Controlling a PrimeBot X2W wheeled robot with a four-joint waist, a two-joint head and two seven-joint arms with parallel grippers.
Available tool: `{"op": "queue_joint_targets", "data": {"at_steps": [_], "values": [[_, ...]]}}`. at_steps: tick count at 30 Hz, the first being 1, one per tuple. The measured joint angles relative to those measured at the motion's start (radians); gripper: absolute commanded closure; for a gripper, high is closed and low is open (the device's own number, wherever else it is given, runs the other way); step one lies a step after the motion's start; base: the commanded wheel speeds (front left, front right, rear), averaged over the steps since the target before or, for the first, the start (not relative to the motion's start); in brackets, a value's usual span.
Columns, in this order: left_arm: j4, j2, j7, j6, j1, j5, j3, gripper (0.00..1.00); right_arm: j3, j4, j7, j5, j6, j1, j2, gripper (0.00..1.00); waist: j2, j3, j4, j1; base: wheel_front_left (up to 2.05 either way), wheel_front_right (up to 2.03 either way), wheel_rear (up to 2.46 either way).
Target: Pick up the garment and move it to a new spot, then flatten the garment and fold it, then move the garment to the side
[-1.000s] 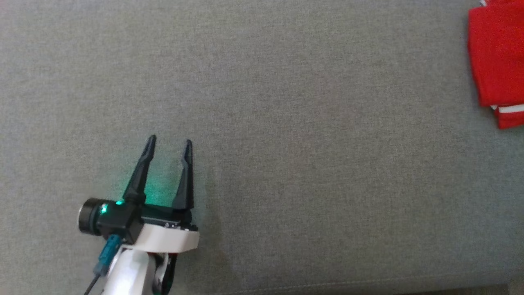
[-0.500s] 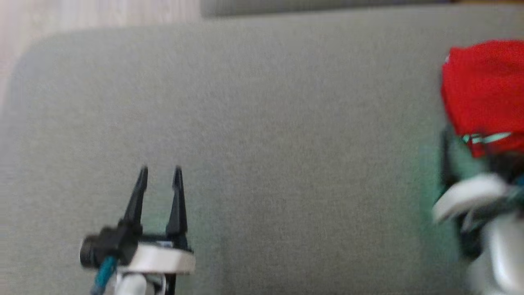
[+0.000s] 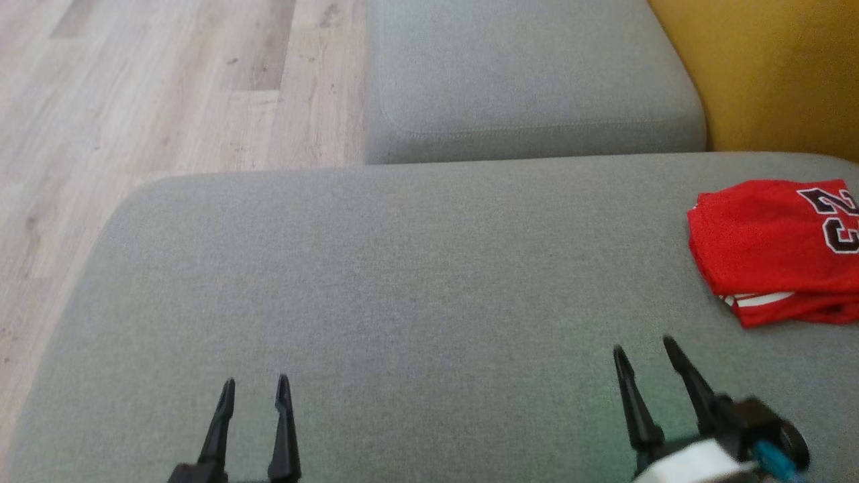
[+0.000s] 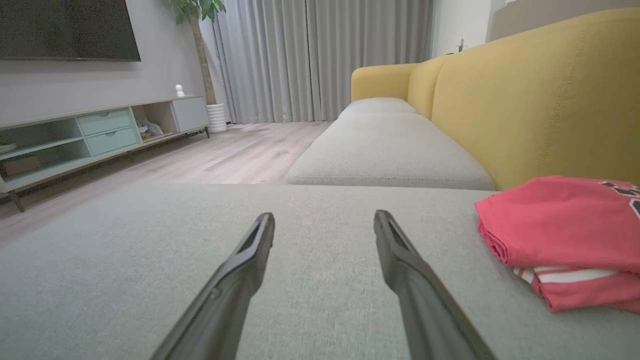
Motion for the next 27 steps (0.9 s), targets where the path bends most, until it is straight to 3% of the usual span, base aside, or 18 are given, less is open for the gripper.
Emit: {"op": "queue_joint_targets", "data": {"at_steps": [5, 15, 16, 21, 27], "values": [[-0.005, 0.001, 0.000, -0.001, 0.042, 0.024, 0.019, 0.00, -0.032, -0.024, 0.000, -0.013, 0.000, 0.083, 0.009, 0.00, 0.0000, -0.024, 0.001, 0.0002, 0.00, 0.00, 0.00], [-0.002, 0.002, 0.000, -0.016, 0.042, 0.063, 0.020, 0.00, -0.062, -0.045, 0.000, -0.021, 0.000, 0.088, 0.029, 0.00, 0.0000, -0.025, 0.001, 0.0004, 0.00, 0.00, 0.00], [0.007, 0.003, 0.000, -0.019, 0.042, 0.075, 0.018, 1.00, -0.065, -0.042, 0.000, -0.021, 0.000, 0.088, 0.029, 1.00, 0.0000, -0.025, -0.001, 0.0004, 0.00, 0.00, 0.00], [0.080, 0.002, 0.008, -0.019, 0.068, 0.069, 0.019, 1.00, -0.064, 0.032, 0.005, -0.015, 0.000, 0.118, 0.030, 1.00, 0.0000, -0.024, -0.001, 0.0004, 0.00, 0.00, 0.00], [0.085, 0.002, 0.025, -0.024, 0.076, -0.002, 0.025, 1.00, -0.066, 0.037, 0.015, 0.059, 0.000, 0.127, 0.030, 1.00, 0.0000, -0.017, -0.002, 0.0004, 0.00, 0.00, 0.00]]}}
